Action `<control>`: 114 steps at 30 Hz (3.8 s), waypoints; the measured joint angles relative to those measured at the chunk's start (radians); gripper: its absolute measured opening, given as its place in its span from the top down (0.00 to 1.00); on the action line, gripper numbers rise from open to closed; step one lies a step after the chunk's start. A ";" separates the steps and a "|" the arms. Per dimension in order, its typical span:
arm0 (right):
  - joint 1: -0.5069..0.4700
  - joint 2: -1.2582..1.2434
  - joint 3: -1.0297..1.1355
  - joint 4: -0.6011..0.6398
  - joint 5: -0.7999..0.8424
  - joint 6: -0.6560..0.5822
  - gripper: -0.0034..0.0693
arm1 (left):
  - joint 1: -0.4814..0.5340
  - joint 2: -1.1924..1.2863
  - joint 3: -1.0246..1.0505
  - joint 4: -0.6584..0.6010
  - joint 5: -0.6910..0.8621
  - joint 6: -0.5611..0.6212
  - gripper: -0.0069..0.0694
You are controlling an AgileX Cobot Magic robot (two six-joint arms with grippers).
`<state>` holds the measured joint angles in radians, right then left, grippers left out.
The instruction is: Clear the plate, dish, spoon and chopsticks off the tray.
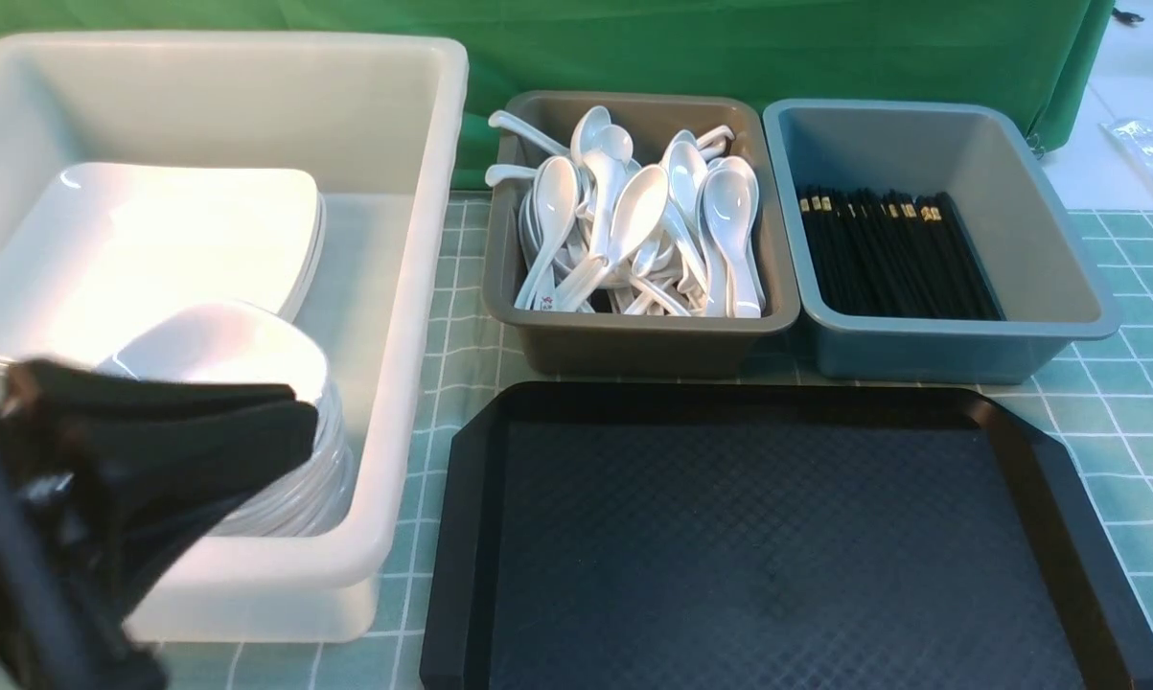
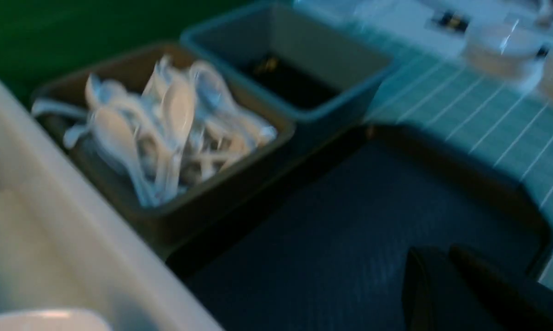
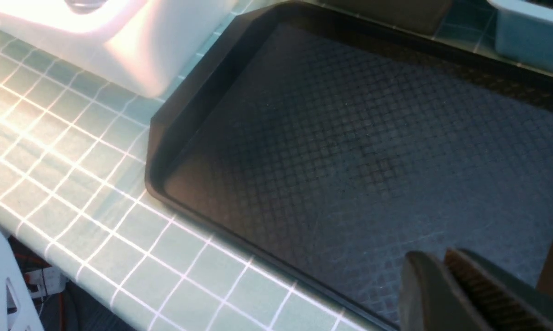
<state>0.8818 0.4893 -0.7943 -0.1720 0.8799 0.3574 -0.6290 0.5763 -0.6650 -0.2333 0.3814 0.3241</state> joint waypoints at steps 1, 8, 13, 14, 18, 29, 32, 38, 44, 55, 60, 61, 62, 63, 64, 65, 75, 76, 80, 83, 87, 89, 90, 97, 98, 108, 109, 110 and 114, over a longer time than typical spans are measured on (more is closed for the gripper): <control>0.000 0.000 0.000 -0.001 -0.003 0.000 0.83 | 0.000 -0.022 0.047 -0.043 -0.066 0.026 0.89; 0.000 0.000 0.000 -0.003 -0.022 0.003 0.82 | 0.000 -0.059 0.263 -0.104 -0.348 0.067 0.89; 0.000 0.000 0.000 -0.004 -0.036 0.003 0.81 | 0.000 -0.059 0.322 -0.046 -0.381 0.069 0.89; 0.000 0.000 0.000 -0.004 -0.037 0.003 0.80 | 0.000 -0.059 0.334 -0.042 -0.381 0.069 0.89; 0.000 0.000 0.000 -0.004 -0.038 0.004 0.79 | 0.000 -0.059 0.376 -0.035 -0.381 0.069 0.89; -0.261 -0.064 0.075 -0.016 -0.102 -0.123 0.86 | 0.000 -0.059 0.475 -0.032 -0.381 0.069 0.89; -0.456 -0.160 0.215 0.066 -0.221 -0.357 0.93 | 0.000 -0.058 0.493 -0.032 -0.376 0.069 0.89; -0.750 -0.354 0.544 0.220 -0.538 -0.484 0.93 | 0.000 -0.058 0.496 -0.031 -0.352 0.069 0.89; -0.808 -0.482 0.797 0.233 -0.679 -0.509 0.93 | 0.000 -0.058 0.496 -0.031 -0.351 0.069 0.89; -0.808 -0.487 0.800 0.214 -0.648 -0.535 0.93 | 0.000 -0.058 0.497 -0.031 -0.348 0.070 0.89; -0.808 -0.487 0.800 0.214 -0.648 -0.535 0.93 | 0.000 -0.058 0.498 -0.031 -0.346 0.070 0.89; -0.808 -0.487 0.800 0.214 -0.648 -0.535 0.93 | 0.000 -0.058 0.498 -0.031 -0.346 0.070 0.89; -0.808 -0.487 0.800 0.214 -0.648 -0.535 0.93 | 0.000 -0.058 0.498 -0.031 -0.346 0.070 0.89; -0.808 -0.487 0.800 0.214 -0.648 -0.535 0.93 | 0.000 -0.058 0.498 -0.031 -0.346 0.070 0.89; -0.808 -0.487 0.800 0.214 -0.648 -0.535 0.93 | 0.000 -0.058 0.498 -0.031 -0.346 0.070 0.89; -0.808 -0.487 0.800 0.214 -0.648 -0.535 0.93 | 0.000 -0.058 0.498 -0.031 -0.346 0.070 0.89; -0.808 -0.487 0.800 0.214 -0.648 -0.535 0.90 | 0.007 -0.069 0.515 0.004 -0.405 0.070 0.89; -0.808 -0.487 0.800 0.214 -0.648 -0.535 0.90 | 0.025 -0.090 0.531 0.012 -0.451 0.070 0.89; -0.808 -0.487 0.800 0.214 -0.648 -0.535 0.90 | 0.260 -0.256 0.629 0.012 -0.624 0.009 0.89; -0.808 -0.487 0.800 0.214 -0.648 -0.535 0.90 | 0.496 -0.412 0.666 0.034 -0.548 -0.053 0.89; -0.808 -0.487 0.800 0.214 -0.647 -0.535 0.89 | 0.650 -0.564 0.671 0.056 -0.212 -0.100 0.89; -0.808 -0.488 0.800 0.214 -0.648 -0.535 0.88 | 0.663 -0.573 0.672 0.056 -0.137 -0.130 0.89; -0.808 -0.488 0.800 0.214 -0.647 -0.535 0.87 | 0.663 -0.575 0.672 0.056 -0.129 -0.138 0.89; -0.808 -0.488 0.800 0.214 -0.647 -0.535 0.84 | 0.663 -0.575 0.672 0.059 -0.141 -0.152 0.89; -0.808 -0.488 0.800 0.214 -0.647 -0.535 0.83 | 0.663 -0.575 0.672 0.059 -0.141 -0.152 0.89; -0.808 -0.488 0.800 0.214 -0.647 -0.535 0.81 | 0.663 -0.575 0.672 0.059 -0.144 -0.152 0.89; -0.808 -0.488 0.800 0.214 -0.647 -0.535 0.81 | 0.663 -0.575 0.672 0.059 -0.144 -0.152 0.89; -0.808 -0.488 0.800 0.214 -0.647 -0.535 0.81 | 0.663 -0.575 0.672 0.059 -0.144 -0.152 0.89; -0.808 -0.488 0.800 0.214 -0.647 -0.535 0.80 | 0.663 -0.575 0.672 0.059 -0.144 -0.152 0.89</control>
<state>0.0741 0.0012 0.0057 0.0415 0.2332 -0.1780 0.0338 0.0016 0.0071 -0.1746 0.2369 0.1718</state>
